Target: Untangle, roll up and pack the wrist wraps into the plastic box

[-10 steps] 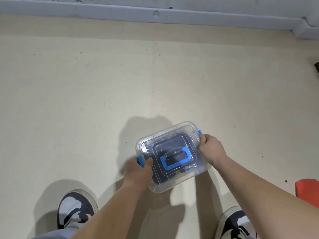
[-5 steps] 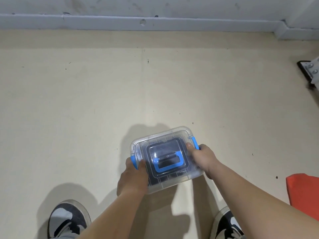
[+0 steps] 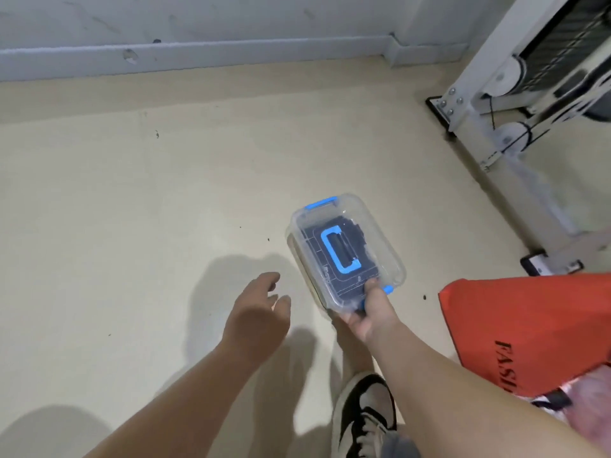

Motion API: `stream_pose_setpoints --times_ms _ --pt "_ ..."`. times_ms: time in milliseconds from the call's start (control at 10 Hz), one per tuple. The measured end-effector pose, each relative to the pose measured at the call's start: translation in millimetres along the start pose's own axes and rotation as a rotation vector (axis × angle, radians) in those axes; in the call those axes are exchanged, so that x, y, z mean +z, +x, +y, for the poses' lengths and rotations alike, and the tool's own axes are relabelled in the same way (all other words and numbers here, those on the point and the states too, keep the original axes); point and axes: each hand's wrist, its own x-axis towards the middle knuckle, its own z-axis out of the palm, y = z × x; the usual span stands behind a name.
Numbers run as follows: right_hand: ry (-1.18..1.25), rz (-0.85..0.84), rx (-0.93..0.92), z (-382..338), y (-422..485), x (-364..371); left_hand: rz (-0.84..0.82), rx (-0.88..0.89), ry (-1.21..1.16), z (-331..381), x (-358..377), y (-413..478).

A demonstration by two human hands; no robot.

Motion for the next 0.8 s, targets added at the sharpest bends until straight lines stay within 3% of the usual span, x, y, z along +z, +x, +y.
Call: stream_pose_setpoints --times_ms 400,800 --pt "-0.092 0.045 -0.082 -51 21 22 -0.025 0.099 0.157 18 -50 23" --pt "-0.069 0.010 -0.131 -60 26 67 -0.045 0.030 0.296 14 -62 61"
